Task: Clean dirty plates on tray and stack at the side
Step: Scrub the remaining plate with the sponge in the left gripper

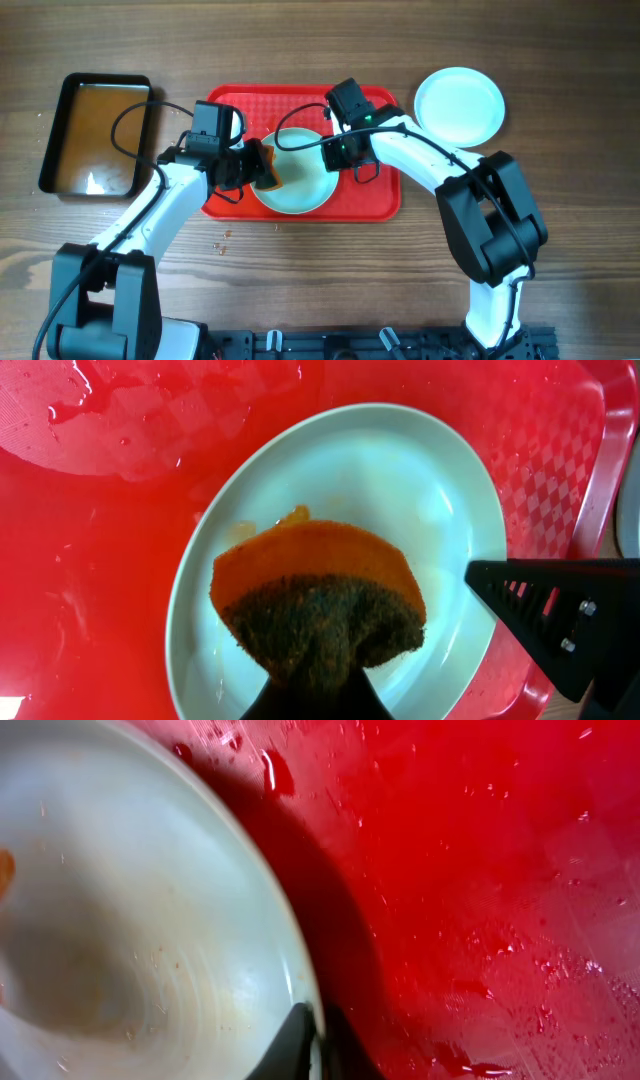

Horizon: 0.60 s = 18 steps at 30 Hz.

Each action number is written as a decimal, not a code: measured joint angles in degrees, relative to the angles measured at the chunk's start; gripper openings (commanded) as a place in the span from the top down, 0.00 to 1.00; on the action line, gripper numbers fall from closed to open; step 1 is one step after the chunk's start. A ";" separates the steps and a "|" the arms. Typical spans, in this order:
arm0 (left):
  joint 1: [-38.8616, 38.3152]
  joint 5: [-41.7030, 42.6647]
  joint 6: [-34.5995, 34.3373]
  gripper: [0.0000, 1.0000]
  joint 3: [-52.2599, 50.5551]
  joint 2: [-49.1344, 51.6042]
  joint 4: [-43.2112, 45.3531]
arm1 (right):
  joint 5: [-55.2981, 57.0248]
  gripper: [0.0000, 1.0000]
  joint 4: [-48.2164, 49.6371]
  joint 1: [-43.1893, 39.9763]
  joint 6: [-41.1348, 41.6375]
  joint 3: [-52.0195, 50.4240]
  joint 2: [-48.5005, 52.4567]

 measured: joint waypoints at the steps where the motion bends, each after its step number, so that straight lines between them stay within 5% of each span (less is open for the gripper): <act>1: 0.00 0.00 0.00 0.96 0.00 0.00 0.17 | -0.17 0.96 0.02 -0.04 0.17 0.07 0.00; 9: -0.96 0.00 -0.22 0.96 0.00 0.07 3.21 | -0.37 0.96 0.02 -0.04 0.83 0.04 0.00; 18: -7.15 0.00 -8.83 0.96 -0.02 11.02 12.72 | -0.39 0.96 0.00 -0.04 0.85 0.07 0.00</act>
